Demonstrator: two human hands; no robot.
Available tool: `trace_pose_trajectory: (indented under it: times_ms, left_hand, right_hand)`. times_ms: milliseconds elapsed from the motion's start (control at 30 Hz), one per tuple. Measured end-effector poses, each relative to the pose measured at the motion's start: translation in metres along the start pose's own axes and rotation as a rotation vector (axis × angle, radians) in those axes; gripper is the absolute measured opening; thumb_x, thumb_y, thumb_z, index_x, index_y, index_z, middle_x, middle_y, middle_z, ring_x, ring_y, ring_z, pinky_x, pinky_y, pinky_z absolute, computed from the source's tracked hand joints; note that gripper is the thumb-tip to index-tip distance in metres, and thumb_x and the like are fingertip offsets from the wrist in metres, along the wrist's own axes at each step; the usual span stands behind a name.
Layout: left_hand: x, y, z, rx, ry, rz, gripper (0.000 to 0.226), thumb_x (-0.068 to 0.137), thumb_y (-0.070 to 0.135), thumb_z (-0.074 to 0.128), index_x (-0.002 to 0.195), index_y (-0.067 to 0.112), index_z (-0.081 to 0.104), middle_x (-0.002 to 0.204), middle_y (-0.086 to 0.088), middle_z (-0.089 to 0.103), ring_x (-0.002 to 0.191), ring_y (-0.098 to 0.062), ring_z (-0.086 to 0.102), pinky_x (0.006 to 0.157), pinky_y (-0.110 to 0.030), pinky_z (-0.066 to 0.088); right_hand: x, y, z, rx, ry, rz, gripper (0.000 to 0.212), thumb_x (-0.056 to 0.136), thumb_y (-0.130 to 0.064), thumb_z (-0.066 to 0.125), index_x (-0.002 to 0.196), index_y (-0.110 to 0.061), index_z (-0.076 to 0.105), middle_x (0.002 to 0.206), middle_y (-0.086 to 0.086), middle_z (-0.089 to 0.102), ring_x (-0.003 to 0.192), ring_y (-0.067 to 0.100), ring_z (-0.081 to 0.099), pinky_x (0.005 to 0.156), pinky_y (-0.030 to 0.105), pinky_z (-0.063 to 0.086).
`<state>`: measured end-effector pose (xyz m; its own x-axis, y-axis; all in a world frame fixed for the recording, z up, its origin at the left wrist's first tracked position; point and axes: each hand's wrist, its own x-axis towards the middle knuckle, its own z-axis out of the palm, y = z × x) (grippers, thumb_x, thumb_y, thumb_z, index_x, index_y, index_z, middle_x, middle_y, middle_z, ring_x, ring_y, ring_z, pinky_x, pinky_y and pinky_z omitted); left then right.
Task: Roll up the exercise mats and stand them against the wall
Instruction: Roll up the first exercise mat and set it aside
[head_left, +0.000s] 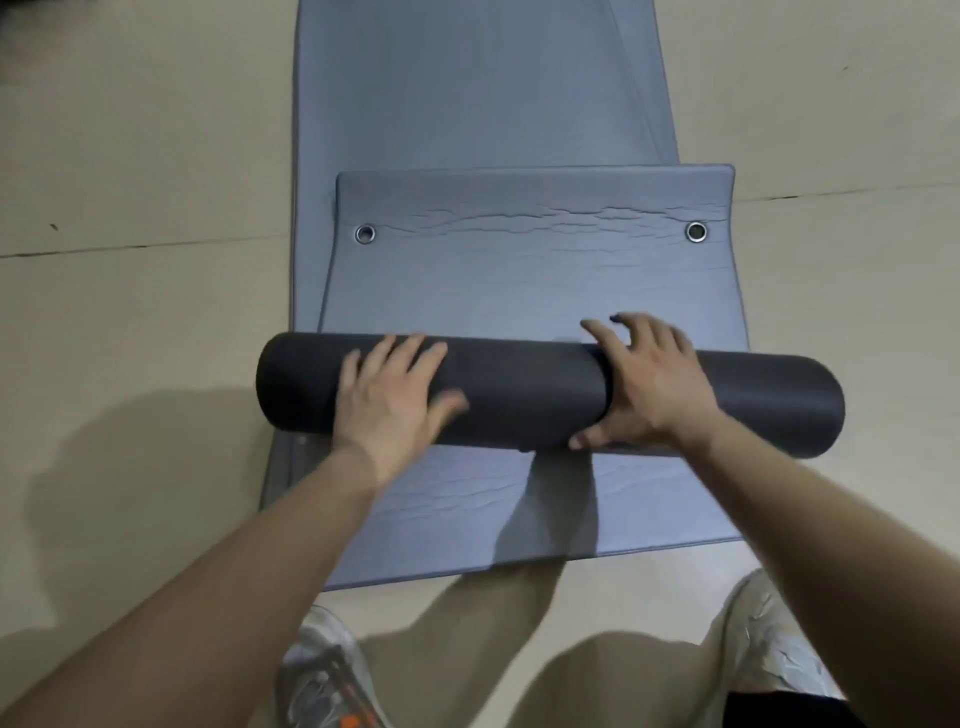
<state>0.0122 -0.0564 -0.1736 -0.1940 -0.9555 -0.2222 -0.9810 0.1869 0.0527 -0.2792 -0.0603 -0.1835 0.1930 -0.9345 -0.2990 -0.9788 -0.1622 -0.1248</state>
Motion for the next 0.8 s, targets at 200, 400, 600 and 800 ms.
trace_pose_trajectory:
  times_ms: [200, 400, 600, 800]
  left_hand:
    - [0.072, -0.009, 0.007, 0.019, -0.153, 0.069, 0.148, 0.047, 0.092, 0.069, 0.161, 0.025, 0.002, 0.17, -0.002, 0.012, 0.156, -0.029, 0.007, 0.124, -0.054, 0.007]
    - [0.095, -0.01, 0.002, 0.149, -0.134, 0.242, 0.143, 0.041, 0.097, 0.062, 0.157, 0.027, 0.015, 0.16, -0.001, 0.033, 0.142, -0.03, 0.038, 0.115, -0.053, 0.029]
    - [0.032, 0.003, -0.007, 0.012, -0.401, 0.165, 0.136, 0.044, 0.093, 0.066, 0.157, 0.03, 0.023, 0.154, 0.001, 0.043, 0.138, -0.028, 0.045, 0.113, -0.05, 0.034]
    - [-0.062, 0.022, 0.014, 0.17, -0.277, 0.147, 0.138, 0.06, 0.081, 0.072, 0.161, 0.018, 0.003, 0.169, -0.007, 0.009, 0.155, -0.034, 0.007, 0.123, -0.058, 0.009]
  right_hand:
    - [-0.003, 0.009, 0.031, -0.249, 0.083, -0.017, 0.142, 0.045, -0.074, 0.083, 0.158, -0.009, 0.029, 0.157, 0.024, 0.034, 0.144, 0.048, 0.033, 0.114, 0.07, 0.02]
    - [0.04, 0.021, 0.006, -0.292, 0.064, -0.03, 0.125, 0.042, -0.074, 0.078, 0.146, -0.018, 0.035, 0.126, 0.01, 0.053, 0.109, 0.037, 0.055, 0.094, 0.052, 0.043]
    - [-0.007, 0.004, -0.013, -0.279, -0.208, -0.126, 0.118, 0.047, -0.077, 0.076, 0.144, -0.03, 0.028, 0.127, -0.002, 0.056, 0.111, 0.026, 0.061, 0.092, 0.04, 0.047]
    - [-0.041, -0.012, -0.013, -0.11, -0.371, -0.072, 0.118, 0.042, -0.081, 0.079, 0.139, -0.033, 0.035, 0.124, -0.004, 0.061, 0.107, 0.027, 0.063, 0.091, 0.043, 0.054]
